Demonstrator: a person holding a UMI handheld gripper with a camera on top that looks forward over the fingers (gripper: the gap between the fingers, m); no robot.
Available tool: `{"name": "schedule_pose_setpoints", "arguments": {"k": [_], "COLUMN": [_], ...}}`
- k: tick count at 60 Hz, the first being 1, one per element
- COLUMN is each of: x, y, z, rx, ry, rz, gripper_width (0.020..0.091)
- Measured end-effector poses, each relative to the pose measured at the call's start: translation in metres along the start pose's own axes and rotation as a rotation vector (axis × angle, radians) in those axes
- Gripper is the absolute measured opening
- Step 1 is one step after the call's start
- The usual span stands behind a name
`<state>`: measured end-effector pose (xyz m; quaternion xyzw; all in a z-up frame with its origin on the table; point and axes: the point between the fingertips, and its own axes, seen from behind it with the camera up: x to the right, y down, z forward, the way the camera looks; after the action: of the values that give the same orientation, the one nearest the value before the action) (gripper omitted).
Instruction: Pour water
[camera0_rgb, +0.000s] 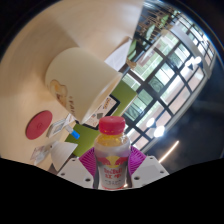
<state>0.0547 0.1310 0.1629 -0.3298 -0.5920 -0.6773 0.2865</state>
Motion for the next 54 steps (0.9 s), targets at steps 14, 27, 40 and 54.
{"name": "schedule_pose_setpoints", "arguments": {"k": [14, 27, 40, 54], "x": [0.025, 0.023, -0.010, -0.081], "y": [0.019, 0.029, 0.066, 0.020], "z": [-0.019, -0.003, 0.002, 0.016], "rx": [0.029, -0.046, -0.092, -0.020], "ry": [-0.029, 0.019, -0.106, -0.262], "rz": [-0.131, 0.274, 1.533, 2.226], "gripper_width": [0.0368, 0.0369, 0.0369, 0.0367]}}
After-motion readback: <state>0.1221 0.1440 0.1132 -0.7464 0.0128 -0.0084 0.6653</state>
